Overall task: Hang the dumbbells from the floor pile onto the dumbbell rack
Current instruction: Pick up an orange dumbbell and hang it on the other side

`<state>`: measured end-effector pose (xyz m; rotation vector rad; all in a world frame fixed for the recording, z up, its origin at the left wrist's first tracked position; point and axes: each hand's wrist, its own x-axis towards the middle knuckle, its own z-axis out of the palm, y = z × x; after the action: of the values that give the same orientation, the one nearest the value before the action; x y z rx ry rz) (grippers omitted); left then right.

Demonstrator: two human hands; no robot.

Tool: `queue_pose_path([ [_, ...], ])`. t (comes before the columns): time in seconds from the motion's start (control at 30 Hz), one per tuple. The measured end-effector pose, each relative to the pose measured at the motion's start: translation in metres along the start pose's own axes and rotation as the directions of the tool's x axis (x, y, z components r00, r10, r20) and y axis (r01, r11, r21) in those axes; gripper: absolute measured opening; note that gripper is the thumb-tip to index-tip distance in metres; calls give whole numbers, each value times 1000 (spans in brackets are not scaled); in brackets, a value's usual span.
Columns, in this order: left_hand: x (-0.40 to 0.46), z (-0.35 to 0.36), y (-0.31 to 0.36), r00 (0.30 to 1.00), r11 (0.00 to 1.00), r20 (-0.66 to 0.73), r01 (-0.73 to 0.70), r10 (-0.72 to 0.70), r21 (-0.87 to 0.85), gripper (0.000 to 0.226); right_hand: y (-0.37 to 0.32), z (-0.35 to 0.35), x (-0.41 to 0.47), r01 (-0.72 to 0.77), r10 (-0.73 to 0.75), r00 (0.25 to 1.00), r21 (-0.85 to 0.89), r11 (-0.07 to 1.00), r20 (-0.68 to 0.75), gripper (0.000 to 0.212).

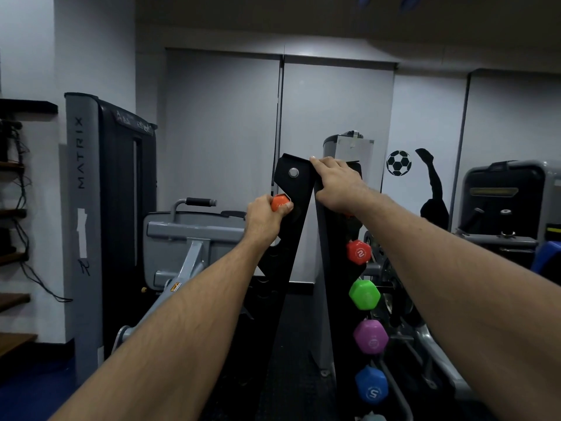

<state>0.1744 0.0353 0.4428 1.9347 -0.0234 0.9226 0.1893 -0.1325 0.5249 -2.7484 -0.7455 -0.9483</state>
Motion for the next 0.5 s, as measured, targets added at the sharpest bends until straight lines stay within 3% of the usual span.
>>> queue_pose_path([
  [0.5, -9, -15, 5, 991, 996, 131, -28, 16, 90, 59, 6, -3, 2, 33, -32, 997, -15, 999, 75, 90],
])
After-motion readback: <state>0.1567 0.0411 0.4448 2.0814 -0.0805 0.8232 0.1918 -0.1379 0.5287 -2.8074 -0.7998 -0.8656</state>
